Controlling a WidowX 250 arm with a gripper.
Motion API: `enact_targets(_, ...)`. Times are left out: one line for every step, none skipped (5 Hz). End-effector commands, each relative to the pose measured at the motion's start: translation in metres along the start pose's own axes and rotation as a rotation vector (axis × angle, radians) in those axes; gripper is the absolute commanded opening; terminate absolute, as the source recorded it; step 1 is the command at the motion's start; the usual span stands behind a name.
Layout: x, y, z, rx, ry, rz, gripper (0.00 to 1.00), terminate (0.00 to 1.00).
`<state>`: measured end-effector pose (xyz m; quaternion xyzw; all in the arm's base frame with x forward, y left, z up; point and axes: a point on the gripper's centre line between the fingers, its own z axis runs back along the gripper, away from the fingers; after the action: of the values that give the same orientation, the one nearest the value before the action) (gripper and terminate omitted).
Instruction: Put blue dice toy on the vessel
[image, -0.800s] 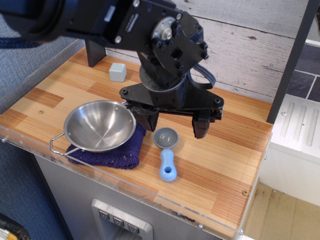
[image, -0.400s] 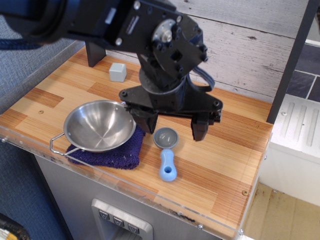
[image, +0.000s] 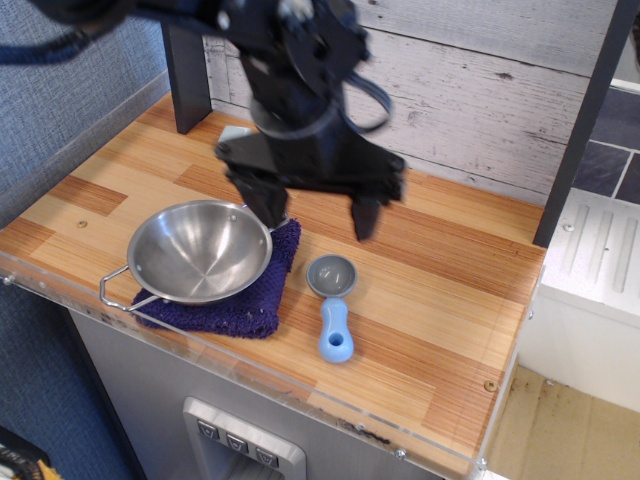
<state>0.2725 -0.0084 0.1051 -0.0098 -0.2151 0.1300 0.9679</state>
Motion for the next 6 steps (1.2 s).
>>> enact_targets(0.052, 0.033, 0.015, 0.017, -0.101, 0.033, 1.0, 0.0)
enact_targets(0.071, 0.056, 0.012, 0.03, -0.131, 0.069, 1.0, 0.0)
enact_targets(0.084, 0.077, -0.003, 0.052, -0.109, 0.082, 1.0, 0.0)
enact_targets(0.092, 0.105, -0.021, 0.053, -0.106, 0.109, 1.0, 0.0)
enact_targets(0.096, 0.125, -0.032, 0.073, -0.126, 0.139, 1.0, 0.0)
enact_targets(0.1, 0.137, -0.051, 0.072, -0.119, 0.151, 1.0, 0.0)
